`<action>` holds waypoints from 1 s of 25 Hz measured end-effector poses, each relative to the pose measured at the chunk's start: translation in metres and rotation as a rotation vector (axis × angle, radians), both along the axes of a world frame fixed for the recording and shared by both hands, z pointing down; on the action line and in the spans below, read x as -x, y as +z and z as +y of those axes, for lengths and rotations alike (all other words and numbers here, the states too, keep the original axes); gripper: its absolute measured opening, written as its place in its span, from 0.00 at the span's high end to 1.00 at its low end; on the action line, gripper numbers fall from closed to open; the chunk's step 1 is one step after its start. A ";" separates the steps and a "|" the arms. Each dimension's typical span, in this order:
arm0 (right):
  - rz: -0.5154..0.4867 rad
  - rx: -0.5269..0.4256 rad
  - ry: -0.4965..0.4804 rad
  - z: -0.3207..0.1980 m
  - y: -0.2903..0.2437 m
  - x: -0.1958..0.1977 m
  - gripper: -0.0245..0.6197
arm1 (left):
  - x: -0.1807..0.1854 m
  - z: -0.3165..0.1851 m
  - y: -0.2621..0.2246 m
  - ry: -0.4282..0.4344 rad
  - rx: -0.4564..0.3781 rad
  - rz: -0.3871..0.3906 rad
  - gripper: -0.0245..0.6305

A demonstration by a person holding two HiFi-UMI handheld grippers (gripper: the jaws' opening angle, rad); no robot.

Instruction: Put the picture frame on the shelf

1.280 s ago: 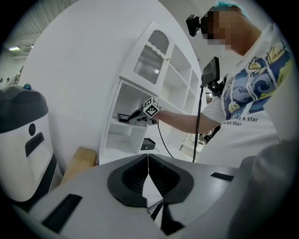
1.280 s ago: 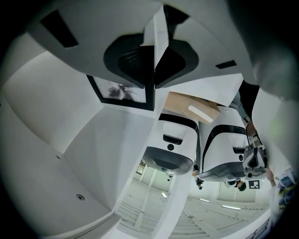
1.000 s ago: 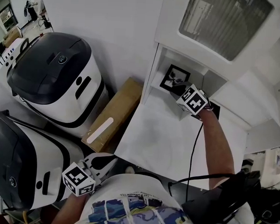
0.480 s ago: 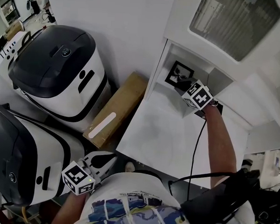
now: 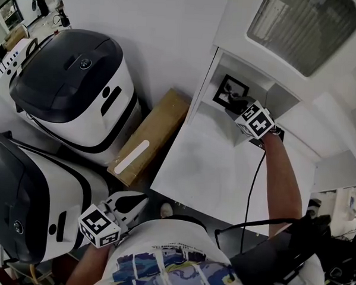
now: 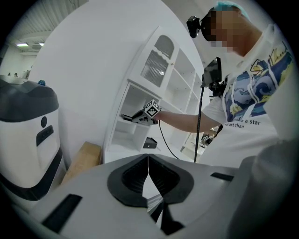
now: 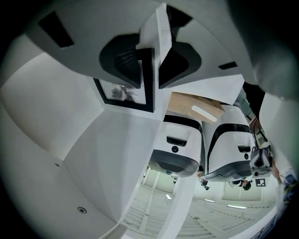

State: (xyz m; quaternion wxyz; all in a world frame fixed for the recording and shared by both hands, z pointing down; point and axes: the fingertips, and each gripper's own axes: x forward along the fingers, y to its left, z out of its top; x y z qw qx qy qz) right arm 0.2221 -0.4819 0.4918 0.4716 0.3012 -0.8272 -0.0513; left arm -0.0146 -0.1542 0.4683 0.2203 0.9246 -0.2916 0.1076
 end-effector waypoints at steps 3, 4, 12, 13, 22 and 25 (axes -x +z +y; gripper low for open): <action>-0.015 -0.027 0.019 0.005 -0.007 0.001 0.75 | 0.005 0.003 -0.002 0.006 -0.005 0.000 0.94; -0.021 -0.037 0.027 0.007 -0.009 0.002 0.76 | 0.007 0.005 -0.002 0.007 -0.006 0.000 0.94; -0.097 -0.106 0.094 0.040 -0.032 0.015 0.85 | 0.026 0.027 -0.002 0.034 -0.015 0.008 0.94; -0.098 -0.111 0.101 0.046 -0.033 0.017 0.86 | 0.030 0.030 -0.003 0.038 -0.018 0.010 0.94; -0.165 -0.083 0.166 0.133 -0.024 0.057 0.92 | 0.061 0.064 -0.011 0.080 -0.041 0.021 0.94; -0.192 -0.071 0.180 0.167 -0.017 0.076 0.92 | 0.071 0.075 -0.014 0.096 -0.053 0.026 0.94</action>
